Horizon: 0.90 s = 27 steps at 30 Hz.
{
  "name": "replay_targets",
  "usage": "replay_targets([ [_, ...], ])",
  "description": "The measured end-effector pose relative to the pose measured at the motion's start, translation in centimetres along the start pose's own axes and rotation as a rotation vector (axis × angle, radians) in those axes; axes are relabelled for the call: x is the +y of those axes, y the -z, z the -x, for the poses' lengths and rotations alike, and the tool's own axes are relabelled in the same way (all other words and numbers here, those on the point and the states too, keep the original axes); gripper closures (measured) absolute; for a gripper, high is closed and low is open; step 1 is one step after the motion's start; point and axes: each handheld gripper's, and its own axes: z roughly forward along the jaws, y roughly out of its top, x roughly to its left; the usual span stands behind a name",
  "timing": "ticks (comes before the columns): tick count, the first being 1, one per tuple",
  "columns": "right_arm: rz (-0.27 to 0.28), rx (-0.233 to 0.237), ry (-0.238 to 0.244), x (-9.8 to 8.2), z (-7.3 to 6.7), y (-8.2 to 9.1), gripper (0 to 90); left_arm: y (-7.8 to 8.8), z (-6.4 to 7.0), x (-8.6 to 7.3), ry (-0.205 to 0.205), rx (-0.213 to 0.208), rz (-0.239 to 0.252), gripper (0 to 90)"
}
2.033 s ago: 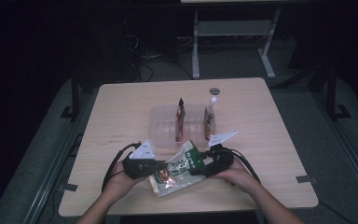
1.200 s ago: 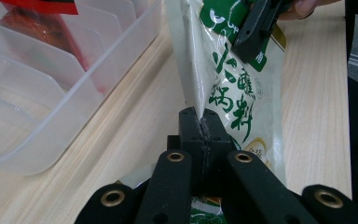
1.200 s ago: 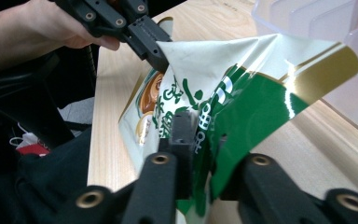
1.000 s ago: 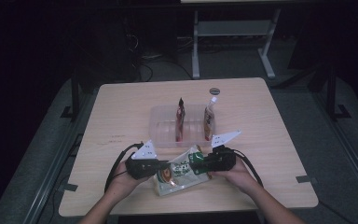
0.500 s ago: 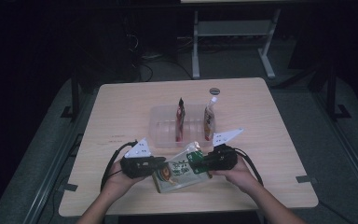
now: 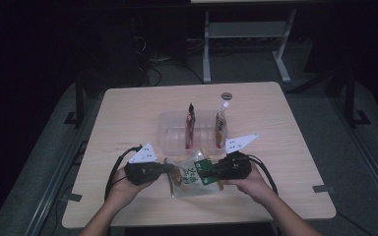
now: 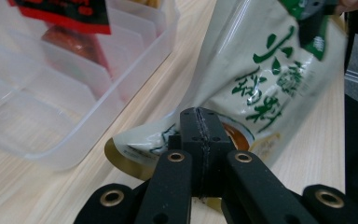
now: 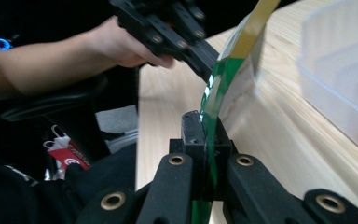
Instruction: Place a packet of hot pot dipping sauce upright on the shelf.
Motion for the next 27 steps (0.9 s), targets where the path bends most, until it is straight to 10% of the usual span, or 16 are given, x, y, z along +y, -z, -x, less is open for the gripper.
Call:
replay_targets([
  [16,0.005,0.044,0.074,1.6,-1.7,-1.0,90.0,-3.3,2.6,1.2,-0.029,-0.141,-0.016,89.8],
  [27,0.008,0.034,0.093,1.7,-1.9,-0.9,90.0,-2.9,2.0,0.7,0.003,-0.153,-0.014,84.5],
])
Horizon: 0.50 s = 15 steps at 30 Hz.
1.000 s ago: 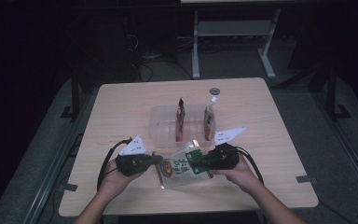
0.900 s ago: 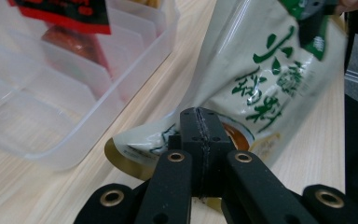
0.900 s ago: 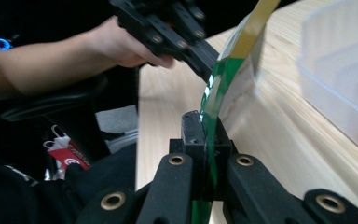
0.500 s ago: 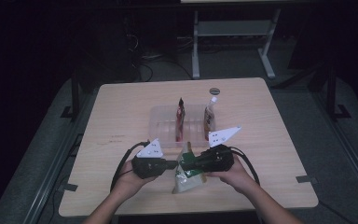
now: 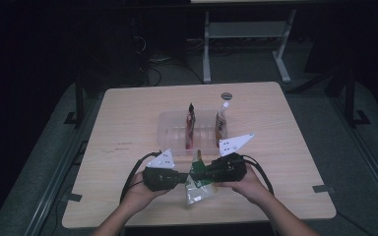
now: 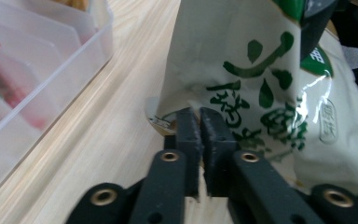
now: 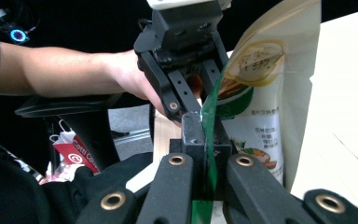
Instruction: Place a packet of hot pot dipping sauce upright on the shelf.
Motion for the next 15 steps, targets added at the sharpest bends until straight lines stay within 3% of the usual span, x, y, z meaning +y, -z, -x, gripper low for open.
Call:
replay_targets([
  [7,0.002,-0.026,-0.011,0.2,-0.1,0.3,90.0,1.6,-0.5,-1.0,0.034,0.018,-0.007,68.4],
  [15,0.014,-0.038,0.003,1.0,-0.1,0.5,90.0,3.5,-0.6,-2.9,0.079,0.037,-0.069,48.1],
])
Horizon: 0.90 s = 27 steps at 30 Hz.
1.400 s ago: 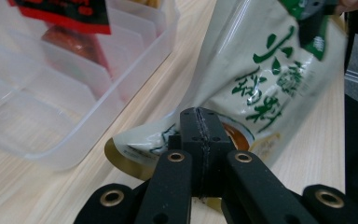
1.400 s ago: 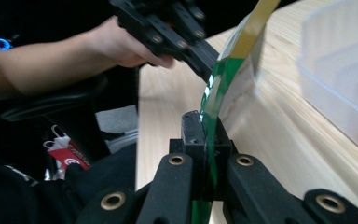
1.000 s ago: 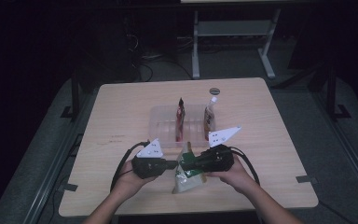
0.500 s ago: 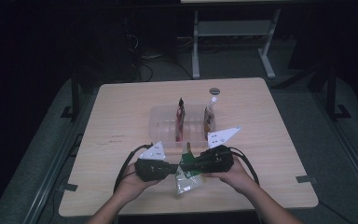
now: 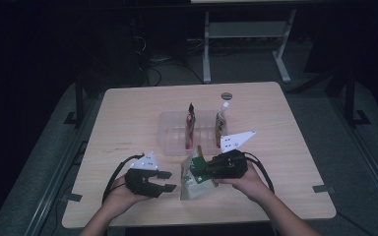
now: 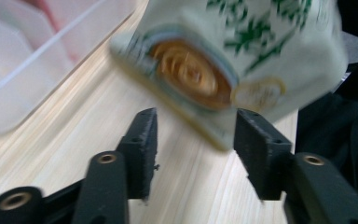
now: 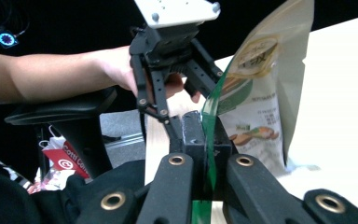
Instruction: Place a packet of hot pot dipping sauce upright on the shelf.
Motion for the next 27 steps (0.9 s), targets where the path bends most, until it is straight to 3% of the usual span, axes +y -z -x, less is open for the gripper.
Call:
replay_targets([
  [4,0.000,-0.008,-0.002,0.7,0.2,-0.2,90.0,0.5,0.0,-1.1,0.022,0.019,0.009,38.1],
  [11,0.022,-0.027,0.016,2.3,0.8,-0.7,90.0,1.2,-0.2,-2.4,0.037,0.049,-0.027,25.4],
  [16,0.046,-0.034,0.031,4.0,1.5,-1.3,90.0,1.1,-0.6,-2.4,0.058,0.059,-0.011,23.1],
  [27,0.067,-0.074,0.052,7.7,3.1,-1.8,90.0,1.0,-0.8,-2.7,0.056,0.061,-0.012,22.0],
])
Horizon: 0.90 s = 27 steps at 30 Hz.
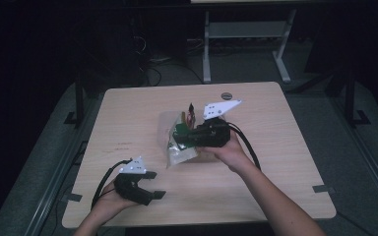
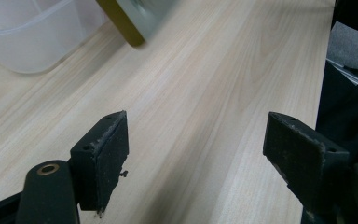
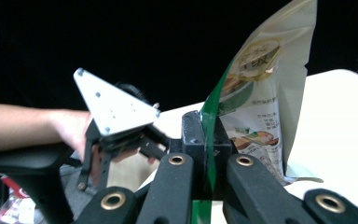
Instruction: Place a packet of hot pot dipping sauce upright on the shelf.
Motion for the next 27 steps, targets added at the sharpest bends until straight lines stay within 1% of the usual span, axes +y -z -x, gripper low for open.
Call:
replay_targets([
  [5,0.011,-0.022,0.001,1.3,1.3,-0.4,90.0,-0.1,-0.1,-0.1,-0.005,0.001,-0.007,21.4],
  [8,0.016,-0.032,-0.007,1.8,2.2,-0.7,90.0,-0.2,-0.1,-0.2,-0.009,0.002,-0.008,21.0],
  [11,0.018,-0.033,-0.024,2.1,3.1,-0.9,90.0,-0.3,-0.1,-0.2,-0.013,0.003,-0.013,20.5],
  [14,0.013,-0.042,-0.033,2.4,3.9,-1.3,90.0,-0.4,-0.1,-0.2,-0.018,0.006,-0.014,19.2],
  [15,0.012,-0.048,-0.031,2.4,4.2,-1.4,90.0,-0.4,-0.1,-0.2,-0.023,0.008,-0.018,18.3],
  [21,-0.008,-0.072,-0.053,2.5,5.6,-2.3,90.0,-0.9,0.0,-0.3,-0.033,0.001,-0.041,16.2],
  [27,-0.019,-0.090,-0.080,2.1,6.7,-2.9,90.0,-0.9,-0.1,-0.4,-0.036,0.001,-0.044,16.2],
])
